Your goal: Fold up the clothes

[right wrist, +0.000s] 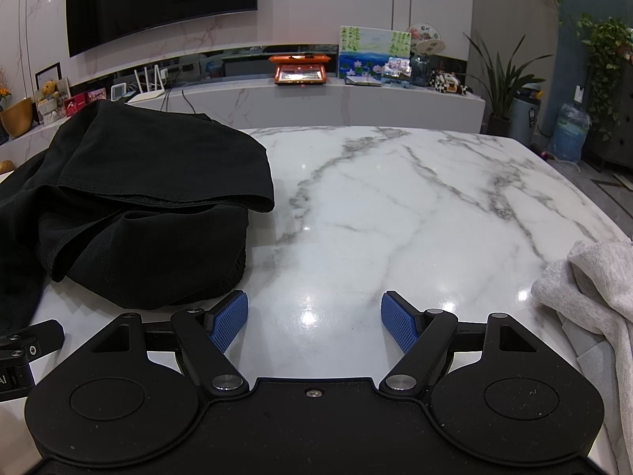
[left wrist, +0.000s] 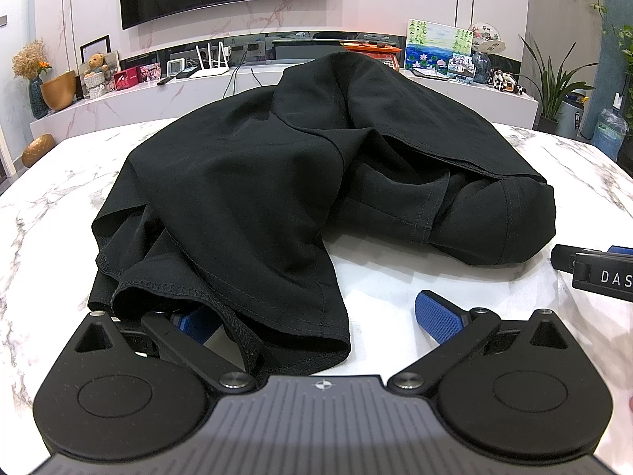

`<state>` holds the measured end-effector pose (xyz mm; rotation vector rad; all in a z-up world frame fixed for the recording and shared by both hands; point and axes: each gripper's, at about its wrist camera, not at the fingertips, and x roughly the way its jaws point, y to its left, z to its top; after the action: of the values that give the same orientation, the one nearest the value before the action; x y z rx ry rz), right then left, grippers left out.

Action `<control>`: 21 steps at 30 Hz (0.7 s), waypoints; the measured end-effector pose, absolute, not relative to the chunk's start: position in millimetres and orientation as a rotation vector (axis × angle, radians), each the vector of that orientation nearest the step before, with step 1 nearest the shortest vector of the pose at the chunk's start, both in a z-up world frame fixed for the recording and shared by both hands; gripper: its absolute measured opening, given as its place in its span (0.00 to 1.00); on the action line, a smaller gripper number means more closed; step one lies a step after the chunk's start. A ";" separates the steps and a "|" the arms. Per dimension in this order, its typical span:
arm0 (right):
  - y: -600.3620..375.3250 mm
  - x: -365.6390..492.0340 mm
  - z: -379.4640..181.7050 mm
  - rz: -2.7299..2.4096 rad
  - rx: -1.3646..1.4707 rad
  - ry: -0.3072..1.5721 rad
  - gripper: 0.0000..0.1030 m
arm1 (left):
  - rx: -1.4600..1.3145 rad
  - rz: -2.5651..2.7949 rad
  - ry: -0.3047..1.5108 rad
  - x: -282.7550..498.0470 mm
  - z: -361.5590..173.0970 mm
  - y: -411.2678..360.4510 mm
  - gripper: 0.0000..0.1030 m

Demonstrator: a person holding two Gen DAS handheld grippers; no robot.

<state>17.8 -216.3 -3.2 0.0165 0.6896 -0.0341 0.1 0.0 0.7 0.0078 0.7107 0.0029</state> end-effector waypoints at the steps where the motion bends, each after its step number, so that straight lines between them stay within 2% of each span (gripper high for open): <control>1: -216.3 17.8 -3.2 -0.034 0.016 0.690 0.71 | 0.008 0.003 0.711 0.1 0.7 0.0 1.00; 21: -216.1 16.8 -2.8 -0.034 0.016 0.690 0.71 | 0.008 0.003 0.711 -0.1 0.9 0.0 1.00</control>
<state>16.8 -216.1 -2.8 0.0162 0.6895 -0.0340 -0.1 0.0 0.9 0.0080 0.7107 0.0029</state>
